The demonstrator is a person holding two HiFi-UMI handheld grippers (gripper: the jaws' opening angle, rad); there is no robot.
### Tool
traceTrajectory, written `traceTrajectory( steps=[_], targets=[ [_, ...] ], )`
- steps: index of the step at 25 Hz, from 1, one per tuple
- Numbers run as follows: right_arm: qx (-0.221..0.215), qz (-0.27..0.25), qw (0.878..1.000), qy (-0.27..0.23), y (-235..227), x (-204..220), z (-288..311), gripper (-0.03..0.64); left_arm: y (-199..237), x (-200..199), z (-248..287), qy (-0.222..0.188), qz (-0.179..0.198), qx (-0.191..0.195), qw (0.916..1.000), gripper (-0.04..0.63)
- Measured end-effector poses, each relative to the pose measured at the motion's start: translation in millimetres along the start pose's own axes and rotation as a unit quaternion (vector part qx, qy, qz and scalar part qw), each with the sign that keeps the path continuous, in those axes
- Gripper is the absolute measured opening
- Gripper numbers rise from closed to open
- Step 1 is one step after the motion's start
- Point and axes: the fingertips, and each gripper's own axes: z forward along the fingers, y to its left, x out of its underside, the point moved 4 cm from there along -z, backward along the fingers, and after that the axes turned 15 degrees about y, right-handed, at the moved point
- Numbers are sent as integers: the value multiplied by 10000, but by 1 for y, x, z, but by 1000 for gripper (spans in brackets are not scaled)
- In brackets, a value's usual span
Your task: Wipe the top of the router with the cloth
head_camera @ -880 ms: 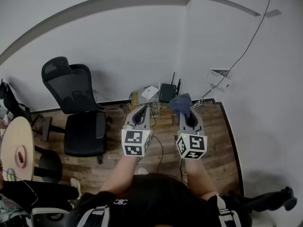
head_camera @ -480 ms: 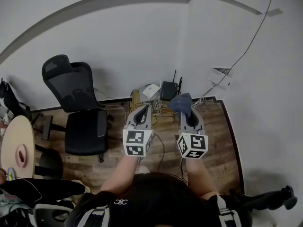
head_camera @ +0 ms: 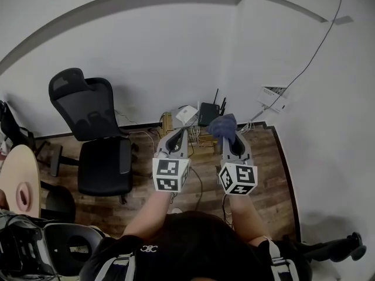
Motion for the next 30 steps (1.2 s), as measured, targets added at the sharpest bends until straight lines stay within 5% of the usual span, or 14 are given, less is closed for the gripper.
traceTrajectory(
  steps=[14, 30],
  targets=[
    [162, 28, 9998, 75, 35, 1, 50, 40, 51, 3, 32, 177, 207, 497, 9984, -6],
    [140, -52, 9999, 49, 34, -3, 91, 40, 78, -4, 63, 175, 210, 494, 9984, -6]
  ],
)
